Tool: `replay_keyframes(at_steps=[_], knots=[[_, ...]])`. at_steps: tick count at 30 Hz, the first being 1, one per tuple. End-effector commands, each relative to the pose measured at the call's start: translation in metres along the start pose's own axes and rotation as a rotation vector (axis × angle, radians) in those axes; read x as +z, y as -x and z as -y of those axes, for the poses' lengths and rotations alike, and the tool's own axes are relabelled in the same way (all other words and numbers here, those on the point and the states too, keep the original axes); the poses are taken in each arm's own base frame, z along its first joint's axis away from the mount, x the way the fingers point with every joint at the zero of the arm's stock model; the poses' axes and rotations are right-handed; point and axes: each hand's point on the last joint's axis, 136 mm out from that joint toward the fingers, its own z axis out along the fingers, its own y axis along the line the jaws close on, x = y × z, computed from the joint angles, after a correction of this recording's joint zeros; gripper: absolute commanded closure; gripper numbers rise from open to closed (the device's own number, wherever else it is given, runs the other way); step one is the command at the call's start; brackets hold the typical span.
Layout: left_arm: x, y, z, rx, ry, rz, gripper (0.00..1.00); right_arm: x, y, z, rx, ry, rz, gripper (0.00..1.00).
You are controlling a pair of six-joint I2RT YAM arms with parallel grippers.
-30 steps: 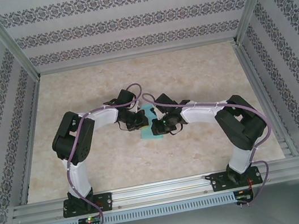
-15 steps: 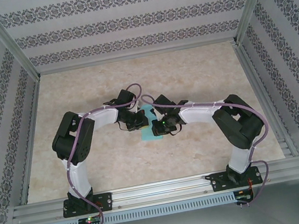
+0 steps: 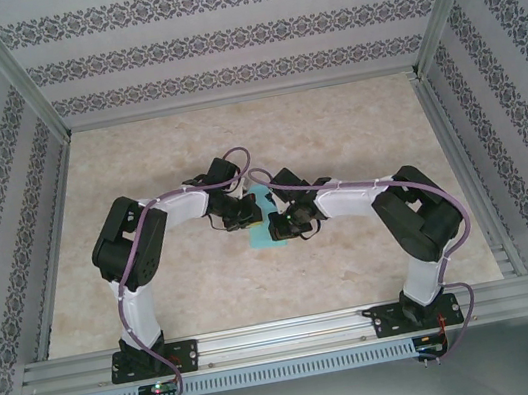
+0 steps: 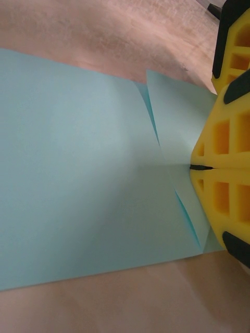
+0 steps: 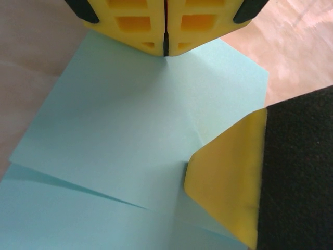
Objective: Fold a paper plane with a square sheet of paper (pick it up from the middle)
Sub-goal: Fold the triangle a second time at the center of the table.
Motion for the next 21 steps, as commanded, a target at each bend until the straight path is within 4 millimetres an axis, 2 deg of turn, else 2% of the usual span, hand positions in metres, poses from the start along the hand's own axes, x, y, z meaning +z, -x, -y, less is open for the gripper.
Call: replay_keyframes(at_steps=[1,8,13,16,21], knots=[[0.019,-0.036,-0.065,-0.109,0.246,-0.101,1.0,0.002,-0.015,0.009,-0.006,-0.023,-0.041,0.92],[0.018,-0.041,-0.077,-0.122,0.302,-0.114,1.0,-0.005,-0.03,0.009,-0.016,0.041,-0.039,0.92],[0.019,-0.041,-0.077,-0.126,0.298,-0.116,1.0,-0.018,-0.034,0.012,-0.013,0.068,-0.007,0.92],[0.019,-0.04,-0.075,-0.123,0.287,-0.114,1.0,-0.028,-0.028,0.009,-0.017,0.086,0.031,0.92],[0.02,-0.039,-0.071,-0.124,0.268,-0.112,1.0,-0.039,-0.003,-0.013,-0.041,0.147,0.102,0.94]])
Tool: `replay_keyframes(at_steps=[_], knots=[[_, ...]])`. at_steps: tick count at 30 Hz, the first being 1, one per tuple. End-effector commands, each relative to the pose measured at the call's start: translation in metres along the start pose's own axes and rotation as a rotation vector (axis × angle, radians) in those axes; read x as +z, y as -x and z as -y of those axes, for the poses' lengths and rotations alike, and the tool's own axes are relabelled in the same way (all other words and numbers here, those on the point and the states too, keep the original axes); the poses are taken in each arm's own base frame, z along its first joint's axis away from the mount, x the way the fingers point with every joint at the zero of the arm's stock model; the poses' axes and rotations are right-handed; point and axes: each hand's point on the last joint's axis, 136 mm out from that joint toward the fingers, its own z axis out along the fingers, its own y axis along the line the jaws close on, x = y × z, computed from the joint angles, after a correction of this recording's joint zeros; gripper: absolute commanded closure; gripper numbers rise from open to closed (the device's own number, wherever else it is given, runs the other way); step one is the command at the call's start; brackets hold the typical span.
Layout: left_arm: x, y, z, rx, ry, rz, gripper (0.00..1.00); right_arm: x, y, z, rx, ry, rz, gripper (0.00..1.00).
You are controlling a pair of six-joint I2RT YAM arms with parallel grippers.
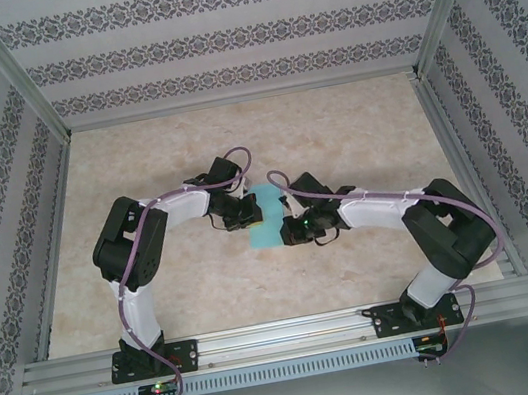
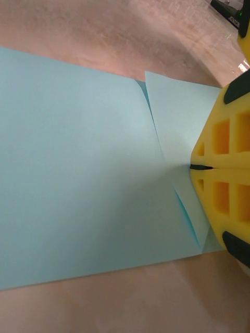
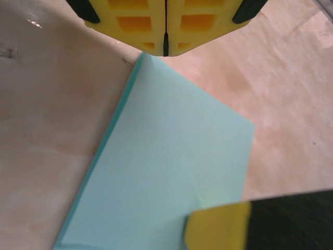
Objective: Fold a paper plane with a square sheet of paper (pick it up from the middle)
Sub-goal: Fold the triangle a second time at the center of the table.
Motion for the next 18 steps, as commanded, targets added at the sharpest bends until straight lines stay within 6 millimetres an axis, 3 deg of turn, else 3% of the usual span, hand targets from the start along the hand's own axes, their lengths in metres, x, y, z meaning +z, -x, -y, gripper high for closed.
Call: replay_keyframes(at_steps=[1,11,18], knots=[[0.021,-0.039,-0.069,-0.121,0.245,-0.113,1.0,-0.004,0.021,-0.019,-0.032,0.055,0.047,0.94],[0.023,-0.04,-0.069,-0.13,0.24,-0.115,1.0,0.026,0.043,-0.022,-0.024,0.044,0.02,1.0],[0.023,-0.04,-0.07,-0.132,0.242,-0.118,1.0,0.039,0.042,-0.017,-0.028,0.03,-0.02,1.0]])
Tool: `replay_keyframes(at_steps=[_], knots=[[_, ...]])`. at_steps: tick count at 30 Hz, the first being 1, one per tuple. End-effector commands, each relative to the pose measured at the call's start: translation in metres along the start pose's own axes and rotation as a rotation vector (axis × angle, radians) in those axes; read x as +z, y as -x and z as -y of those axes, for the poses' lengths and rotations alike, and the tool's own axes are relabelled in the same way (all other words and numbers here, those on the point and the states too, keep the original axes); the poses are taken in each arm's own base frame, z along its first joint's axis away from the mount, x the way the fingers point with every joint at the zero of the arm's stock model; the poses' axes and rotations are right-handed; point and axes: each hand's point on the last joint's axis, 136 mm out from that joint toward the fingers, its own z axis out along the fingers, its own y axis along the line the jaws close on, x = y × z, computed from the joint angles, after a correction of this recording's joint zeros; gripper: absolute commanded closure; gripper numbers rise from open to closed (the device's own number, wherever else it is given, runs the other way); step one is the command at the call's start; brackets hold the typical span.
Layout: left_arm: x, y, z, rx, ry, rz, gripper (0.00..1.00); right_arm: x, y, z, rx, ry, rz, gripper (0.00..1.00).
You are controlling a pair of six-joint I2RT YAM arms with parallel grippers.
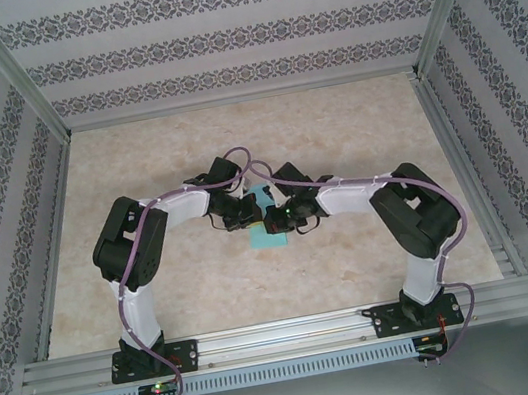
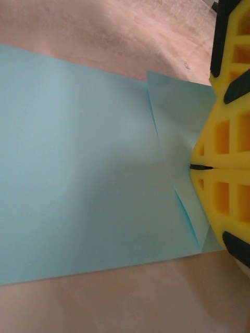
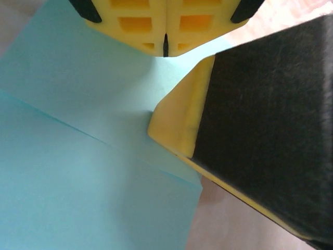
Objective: Fold a paper plane with a square sheet of paper (pick it up from the middle)
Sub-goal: Fold the triangle a second time at the center of the table.
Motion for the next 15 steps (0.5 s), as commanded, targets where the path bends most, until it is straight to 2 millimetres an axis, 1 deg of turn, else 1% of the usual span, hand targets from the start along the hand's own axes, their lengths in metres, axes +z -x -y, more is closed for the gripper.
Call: replay_keyframes(at_steps=[1,5,7,10,15], knots=[[0.023,-0.039,-0.071,-0.117,0.245,-0.113,1.0,0.005,0.0,-0.002,-0.027,-0.002,-0.024,1.0],[0.022,-0.041,-0.076,-0.121,0.266,-0.117,1.0,0.008,-0.006,0.008,-0.036,-0.035,-0.057,1.0],[0.02,-0.042,-0.081,-0.124,0.298,-0.116,1.0,0.007,-0.014,0.016,-0.037,-0.046,-0.082,1.0],[0.019,-0.045,-0.089,-0.129,0.337,-0.121,1.0,0.002,-0.027,0.025,-0.035,-0.04,-0.113,1.0],[0.019,-0.048,-0.099,-0.144,0.372,-0.123,1.0,-0.012,-0.053,0.034,-0.043,-0.01,-0.147,1.0]])
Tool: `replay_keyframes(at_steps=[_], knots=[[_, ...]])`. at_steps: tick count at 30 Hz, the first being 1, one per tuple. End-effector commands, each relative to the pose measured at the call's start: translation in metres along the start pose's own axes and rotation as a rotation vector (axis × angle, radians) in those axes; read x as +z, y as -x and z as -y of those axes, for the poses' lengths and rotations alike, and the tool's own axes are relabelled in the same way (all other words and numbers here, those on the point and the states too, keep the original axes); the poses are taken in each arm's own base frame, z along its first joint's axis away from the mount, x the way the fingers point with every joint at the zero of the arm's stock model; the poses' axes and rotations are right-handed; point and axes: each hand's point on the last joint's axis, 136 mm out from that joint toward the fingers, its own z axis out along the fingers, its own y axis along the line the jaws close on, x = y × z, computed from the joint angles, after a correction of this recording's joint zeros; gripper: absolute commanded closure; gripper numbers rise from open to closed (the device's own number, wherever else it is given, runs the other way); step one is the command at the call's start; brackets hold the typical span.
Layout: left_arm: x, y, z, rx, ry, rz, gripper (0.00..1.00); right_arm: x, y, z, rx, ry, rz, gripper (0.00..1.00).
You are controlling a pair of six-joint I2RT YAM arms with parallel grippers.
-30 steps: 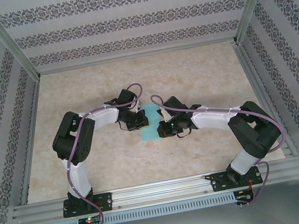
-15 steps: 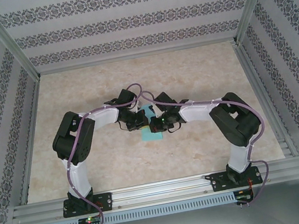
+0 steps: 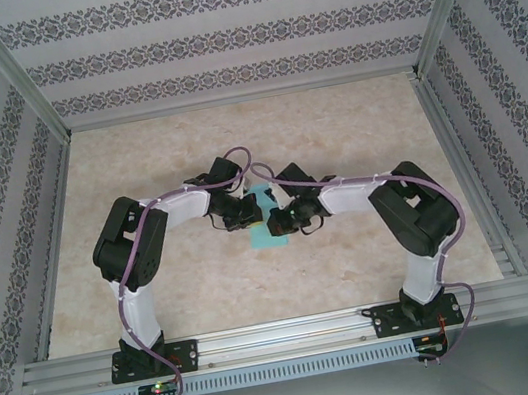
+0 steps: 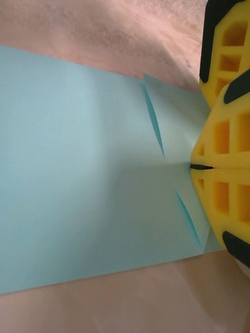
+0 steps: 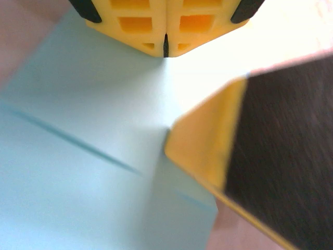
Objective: Fold a paper plane with a square sheet of paper (pick it up from the middle)
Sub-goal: Fold the triangle a second time at the center of the table.
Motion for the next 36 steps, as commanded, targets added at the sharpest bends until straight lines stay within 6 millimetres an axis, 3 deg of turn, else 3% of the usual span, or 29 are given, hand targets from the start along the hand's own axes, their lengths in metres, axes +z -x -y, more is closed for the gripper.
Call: replay_keyframes(at_steps=[1,6,9,16,19,28,32,36], knots=[[0.02,-0.049,-0.098,-0.142,0.359,-0.13,1.0,-0.01,-0.048,0.019,0.021,-0.023,-0.123,1.0],[0.02,-0.048,-0.096,-0.144,0.348,-0.126,1.0,-0.018,-0.072,0.029,0.058,-0.029,-0.141,1.0],[0.021,-0.046,-0.092,-0.141,0.326,-0.123,1.0,-0.023,-0.075,0.029,0.068,-0.035,-0.132,1.0],[0.022,-0.042,-0.083,-0.133,0.283,-0.118,1.0,-0.044,-0.027,-0.009,0.001,0.046,0.027,1.0],[0.023,-0.043,-0.082,-0.132,0.279,-0.12,1.0,-0.037,-0.011,-0.024,-0.024,0.072,0.046,1.0],[0.024,-0.044,-0.082,-0.139,0.274,-0.123,1.0,0.0,0.027,-0.024,0.035,0.083,0.075,1.0],[0.024,-0.044,-0.082,-0.139,0.273,-0.122,1.0,0.01,0.022,-0.015,0.056,0.067,0.049,1.0],[0.024,-0.045,-0.084,-0.14,0.278,-0.125,1.0,0.018,0.002,0.0,0.082,0.027,-0.006,1.0]])
